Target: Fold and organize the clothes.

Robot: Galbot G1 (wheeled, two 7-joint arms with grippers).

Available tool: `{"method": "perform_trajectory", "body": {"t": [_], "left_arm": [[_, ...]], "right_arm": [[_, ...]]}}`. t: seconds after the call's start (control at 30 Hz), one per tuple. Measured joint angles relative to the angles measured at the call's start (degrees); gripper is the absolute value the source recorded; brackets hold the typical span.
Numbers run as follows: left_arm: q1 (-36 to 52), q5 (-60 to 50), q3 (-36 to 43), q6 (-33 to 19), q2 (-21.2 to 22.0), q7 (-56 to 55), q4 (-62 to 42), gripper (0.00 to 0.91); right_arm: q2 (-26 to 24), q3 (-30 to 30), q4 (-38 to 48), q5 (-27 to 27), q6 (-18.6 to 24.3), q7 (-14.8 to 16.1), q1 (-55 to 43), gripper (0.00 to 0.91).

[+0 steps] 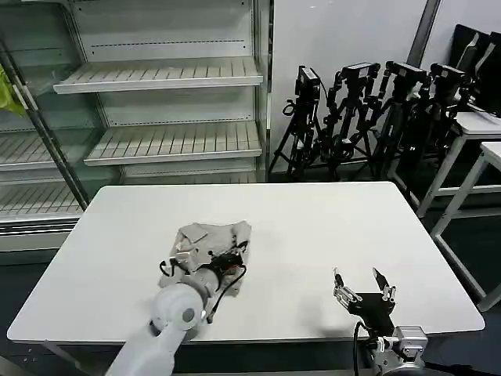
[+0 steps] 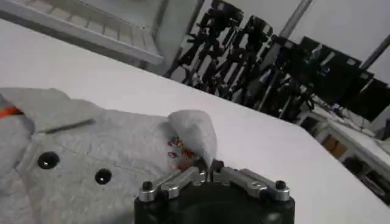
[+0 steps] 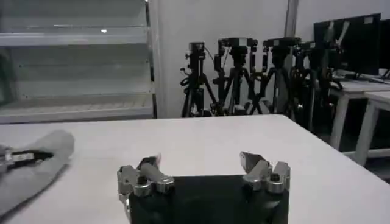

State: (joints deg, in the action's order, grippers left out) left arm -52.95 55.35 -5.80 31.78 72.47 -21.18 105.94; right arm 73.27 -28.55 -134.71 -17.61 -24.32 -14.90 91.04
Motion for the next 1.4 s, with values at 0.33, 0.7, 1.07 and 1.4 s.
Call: {"method": "perform_trajectory", "body": {"t": [0.33,0.7,1.07,1.4], "left_arm": [[4.08,2.22,0.55,-2.50,5.66,0.03,-3.51,0.907],[2.90,-1.75,-2.87,-5.66,6.26,2.47,-0.57,0.907],[-11.06,-18.38,-14.72,-9.23,0.05,10.47,9.84,0.907],[-24.08,-28.11,-24.66,-12.65,-1.22,15.22,14.83,0.907]], "right_arm": [[-0.12,-0.27,0.08,0.09,0.00,0.11,-0.21,0.907],[-0.83,-0.43,0.91,1.61,2.21,1.86,-1.18,0.907],[-0.33,0.63,2.66,3.50,6.57,2.93,-2.83,0.907],[0.63,0.97,3.82,5.64,9.08,1.89,-3.12,0.907]]}}
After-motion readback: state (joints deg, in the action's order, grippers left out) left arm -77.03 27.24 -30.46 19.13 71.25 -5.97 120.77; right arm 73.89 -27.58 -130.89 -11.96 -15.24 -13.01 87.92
